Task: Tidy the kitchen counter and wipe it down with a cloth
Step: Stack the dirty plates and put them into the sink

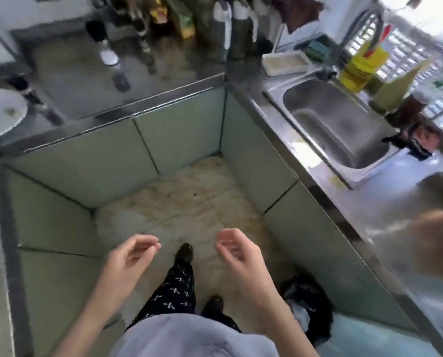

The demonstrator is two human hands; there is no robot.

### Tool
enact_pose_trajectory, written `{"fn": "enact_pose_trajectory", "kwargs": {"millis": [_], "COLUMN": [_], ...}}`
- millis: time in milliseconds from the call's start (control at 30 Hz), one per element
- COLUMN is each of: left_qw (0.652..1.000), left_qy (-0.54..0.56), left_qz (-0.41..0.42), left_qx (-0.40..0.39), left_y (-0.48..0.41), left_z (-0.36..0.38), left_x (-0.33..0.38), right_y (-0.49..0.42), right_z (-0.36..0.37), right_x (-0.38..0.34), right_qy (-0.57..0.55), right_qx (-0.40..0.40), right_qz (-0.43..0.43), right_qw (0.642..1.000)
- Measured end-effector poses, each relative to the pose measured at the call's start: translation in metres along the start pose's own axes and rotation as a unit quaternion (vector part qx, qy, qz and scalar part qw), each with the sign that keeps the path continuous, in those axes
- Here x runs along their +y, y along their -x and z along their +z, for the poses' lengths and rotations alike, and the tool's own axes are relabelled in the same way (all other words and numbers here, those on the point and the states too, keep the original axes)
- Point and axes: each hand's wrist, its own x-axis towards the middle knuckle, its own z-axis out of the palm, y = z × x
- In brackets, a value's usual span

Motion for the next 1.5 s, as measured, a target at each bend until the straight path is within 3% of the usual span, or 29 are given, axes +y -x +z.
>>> {"fn": "enact_pose_trajectory", "kwargs": {"millis": [133,300,433,667,800,967,1200,1300,1500], "left_qw": [0.989,0.961,0.945,0.932,0.877,0.803,0.637,0.567,0.518], "left_qy": [0.063,0.131,0.135,0.097,0.130,0.161,0.225,0.234,0.315], "left_qz": [-0.042,-0.064,-0.056,-0.025,-0.075,-0.178,-0.289,-0.334,-0.370], "left_qx": [0.125,0.237,0.294,0.347,0.457,0.545,0.679,0.716,0.704], "left_y": [0.019,0.024,-0.007,-0.070,-0.072,-0.050,-0.039,-0.047,-0.067], "left_z": [-0.051,-0.100,-0.164,-0.310,-0.370,-0.392,-0.353,-0.355,-0.375], "left_x": [-0.018,-0.042,-0.056,-0.074,-0.104,-0.156,-0.174,-0.187,-0.207], "right_y": [-0.051,-0.099,-0.130,-0.184,-0.219,-0.244,-0.269,-0.278,-0.277], "right_z": [0.060,0.146,0.203,0.280,0.358,0.478,0.617,0.646,0.653], "right_x": [-0.066,-0.117,-0.137,-0.168,-0.191,-0.216,-0.238,-0.240,-0.227], "right_qy": [0.028,0.078,0.117,0.163,0.200,0.216,0.275,0.318,0.318], "right_qx": [-0.132,-0.241,-0.284,-0.325,-0.408,-0.509,-0.584,-0.554,-0.517], "right_qz": [-0.090,-0.155,-0.168,-0.120,-0.100,-0.105,-0.191,-0.247,-0.238], "right_qw": [0.987,0.955,0.937,0.924,0.885,0.826,0.739,0.728,0.758]}}
